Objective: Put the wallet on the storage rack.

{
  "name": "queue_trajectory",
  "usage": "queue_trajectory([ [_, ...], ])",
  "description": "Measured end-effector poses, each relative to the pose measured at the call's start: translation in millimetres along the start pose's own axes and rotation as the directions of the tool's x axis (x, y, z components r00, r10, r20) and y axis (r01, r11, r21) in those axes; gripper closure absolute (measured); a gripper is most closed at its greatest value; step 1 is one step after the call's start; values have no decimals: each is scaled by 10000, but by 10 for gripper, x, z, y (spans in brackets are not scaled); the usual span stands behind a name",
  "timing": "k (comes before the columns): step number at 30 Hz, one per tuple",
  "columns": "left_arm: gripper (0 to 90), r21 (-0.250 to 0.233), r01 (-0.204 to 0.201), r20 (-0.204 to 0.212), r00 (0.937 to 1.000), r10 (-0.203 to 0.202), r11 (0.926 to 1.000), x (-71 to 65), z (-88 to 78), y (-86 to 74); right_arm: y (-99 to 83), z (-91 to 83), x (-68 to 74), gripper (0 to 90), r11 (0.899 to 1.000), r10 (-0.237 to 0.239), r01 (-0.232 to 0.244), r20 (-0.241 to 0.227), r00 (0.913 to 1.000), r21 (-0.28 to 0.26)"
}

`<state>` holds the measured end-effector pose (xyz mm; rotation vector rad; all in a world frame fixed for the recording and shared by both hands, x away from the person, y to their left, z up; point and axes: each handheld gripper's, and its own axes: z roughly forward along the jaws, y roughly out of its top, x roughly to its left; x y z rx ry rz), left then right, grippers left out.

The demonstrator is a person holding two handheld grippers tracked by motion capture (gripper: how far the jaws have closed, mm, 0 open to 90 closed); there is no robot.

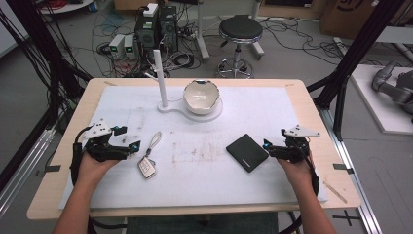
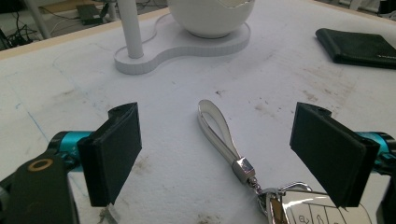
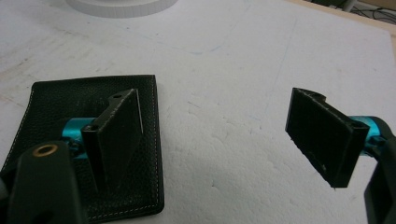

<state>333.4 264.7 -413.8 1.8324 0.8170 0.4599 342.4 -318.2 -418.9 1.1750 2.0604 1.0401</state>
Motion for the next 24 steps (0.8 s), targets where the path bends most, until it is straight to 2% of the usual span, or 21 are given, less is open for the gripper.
queue_trajectory([
  [1,166,-14,-28,-110,9999,27,10000,-2,5,5,0,0,0,188,10000,0,0,0,10000,0],
  [4,166,-146,80,-101,9999,-81,9999,-11,22,31,25,20,17,188,9997,-256,256,-31,9997,27],
  [8,166,-89,108,175,9998,-106,9999,-75,69,92,27,51,14,188,9992,-362,362,-21,9993,142],
  [12,166,-184,-151,430,9989,159,9997,-199,157,213,25,62,-3,188,9996,-253,253,-63,9997,102],
  [13,166,-235,-119,668,9977,134,9997,-261,237,280,25,77,-11,188,9996,-236,238,-109,9997,126],
  [15,166,-162,-173,782,9968,186,9997,-293,287,316,22,84,-15,188,9995,-243,245,-125,9996,175],
  [20,167,160,-508,1266,9908,484,9986,-459,594,513,17,82,-25,188,9997,-91,93,-100,9999,215],
  [22,167,308,-478,1599,9862,423,9984,-518,730,587,18,82,-39,188,9999,-79,80,-86,9999,135],
  [24,167,512,-662,1783,9824,561,9965,-588,880,661,16,77,-43,188,9999,-15,16,-74,10000,159],
])
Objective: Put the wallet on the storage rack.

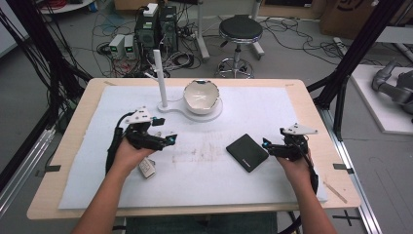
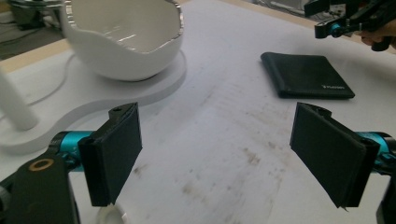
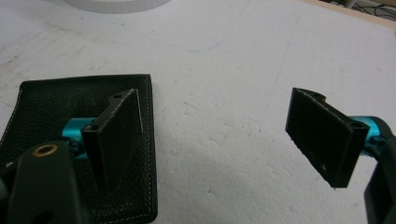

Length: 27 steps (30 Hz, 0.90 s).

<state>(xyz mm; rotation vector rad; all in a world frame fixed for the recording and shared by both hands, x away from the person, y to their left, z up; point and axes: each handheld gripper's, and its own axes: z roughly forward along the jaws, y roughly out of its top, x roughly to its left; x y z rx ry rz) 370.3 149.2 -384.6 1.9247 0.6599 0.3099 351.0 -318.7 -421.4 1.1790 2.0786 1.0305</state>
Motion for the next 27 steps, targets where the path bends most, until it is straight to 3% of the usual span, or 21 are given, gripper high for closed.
queue_trajectory([
  [1,167,141,-41,182,9998,38,9999,-26,116,59,-1,-6,-3,188,10000,45,-45,16,10000,-16],
  [8,167,458,-370,647,9973,340,9983,-126,459,222,-5,-26,-4,188,9999,92,-92,-4,10000,-74],
  [15,168,737,-428,1214,9920,336,9964,-228,779,352,-8,-39,-3,188,9999,102,-102,-22,9999,-134],
  [27,168,1322,-722,1964,9795,452,9886,-395,1322,443,-9,-30,-18,188,9998,163,-163,-48,9999,-113],
])
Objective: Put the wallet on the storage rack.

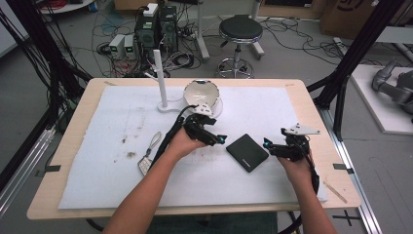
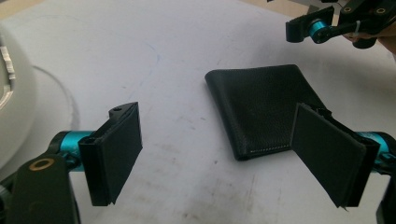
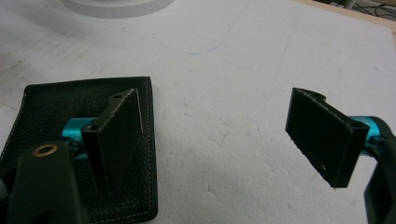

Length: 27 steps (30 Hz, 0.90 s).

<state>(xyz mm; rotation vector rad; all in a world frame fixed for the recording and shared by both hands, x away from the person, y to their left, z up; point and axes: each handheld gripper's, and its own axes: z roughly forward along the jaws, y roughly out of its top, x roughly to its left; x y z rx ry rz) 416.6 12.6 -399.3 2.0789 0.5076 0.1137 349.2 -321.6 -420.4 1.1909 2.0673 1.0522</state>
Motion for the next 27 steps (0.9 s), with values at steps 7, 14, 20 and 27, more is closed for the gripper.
queue_trajectory([
  [7,168,503,-5,304,9995,-11,9987,-34,309,49,-2,5,-1,188,10000,20,-19,-106,9999,24],
  [14,168,995,-84,515,9987,33,9950,-74,573,67,-3,-8,-7,188,10000,-22,21,-170,9999,-15],
  [20,167,1459,-76,316,9995,30,9893,-99,738,39,-8,-18,-23,188,10000,16,-17,-175,9998,-36],
  [27,169,1613,218,396,9988,-285,9867,-100,852,-13,-9,-16,-23,188,10000,-17,17,-169,9999,-16],
])
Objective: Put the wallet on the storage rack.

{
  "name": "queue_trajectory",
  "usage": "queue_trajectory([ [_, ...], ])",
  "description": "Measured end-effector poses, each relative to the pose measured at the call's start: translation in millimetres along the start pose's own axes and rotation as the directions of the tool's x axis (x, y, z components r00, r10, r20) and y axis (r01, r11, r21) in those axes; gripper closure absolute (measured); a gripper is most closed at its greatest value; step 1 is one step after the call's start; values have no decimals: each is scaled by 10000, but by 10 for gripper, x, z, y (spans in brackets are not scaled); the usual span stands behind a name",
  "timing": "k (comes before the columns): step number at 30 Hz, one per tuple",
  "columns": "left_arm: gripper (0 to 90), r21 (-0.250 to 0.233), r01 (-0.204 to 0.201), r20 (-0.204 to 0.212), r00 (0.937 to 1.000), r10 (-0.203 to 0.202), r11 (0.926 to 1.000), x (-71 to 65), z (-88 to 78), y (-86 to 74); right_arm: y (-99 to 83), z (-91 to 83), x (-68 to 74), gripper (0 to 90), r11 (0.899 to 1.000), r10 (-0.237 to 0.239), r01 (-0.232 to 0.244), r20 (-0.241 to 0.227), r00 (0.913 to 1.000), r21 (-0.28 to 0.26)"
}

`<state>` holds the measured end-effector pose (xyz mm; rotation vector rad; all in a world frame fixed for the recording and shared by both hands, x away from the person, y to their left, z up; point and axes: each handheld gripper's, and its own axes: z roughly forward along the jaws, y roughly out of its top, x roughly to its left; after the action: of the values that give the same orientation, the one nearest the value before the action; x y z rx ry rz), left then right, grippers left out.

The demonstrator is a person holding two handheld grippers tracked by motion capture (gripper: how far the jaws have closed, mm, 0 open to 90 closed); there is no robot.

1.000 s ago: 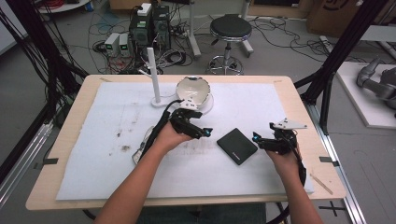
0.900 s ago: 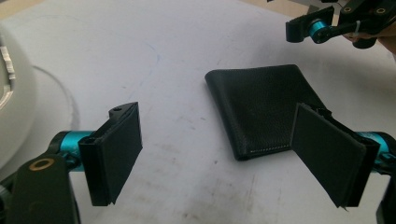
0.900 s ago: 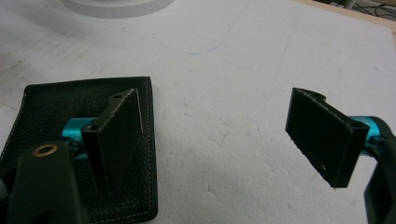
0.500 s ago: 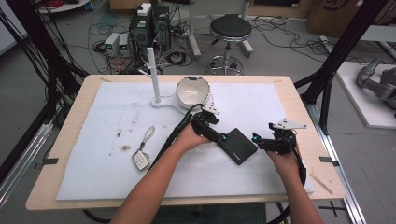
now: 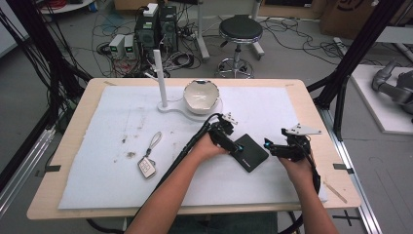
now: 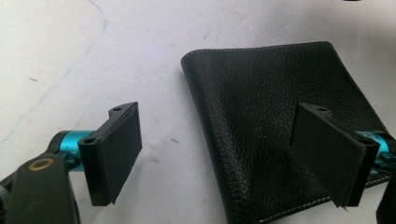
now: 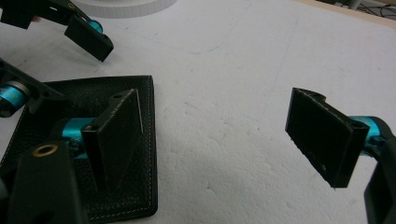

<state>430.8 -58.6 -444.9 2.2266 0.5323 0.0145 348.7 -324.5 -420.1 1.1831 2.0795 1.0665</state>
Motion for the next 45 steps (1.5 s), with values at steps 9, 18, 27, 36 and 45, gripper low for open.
queue_trajectory([
  [9,235,55,-179,131,9998,178,9998,-43,33,-6,-1,12,9,188,9999,-65,65,27,10000,78],
  [18,476,-272,276,728,9970,-255,9993,-57,23,-50,-4,19,19,188,9999,-80,80,-13,10000,152],
  [27,713,-890,397,321,9988,-369,9952,-81,-18,-106,-1,20,23,188,9998,-89,89,6,10000,172],
  [36,800,-1105,704,502,9966,-651,9914,-79,-96,-76,-14,4,-9,188,10000,19,-19,37,10000,93],
  [45,809,-1622,518,599,9973,-425,9854,-100,-364,35,-23,-9,-24,188,10000,47,-48,104,9999,59],
])
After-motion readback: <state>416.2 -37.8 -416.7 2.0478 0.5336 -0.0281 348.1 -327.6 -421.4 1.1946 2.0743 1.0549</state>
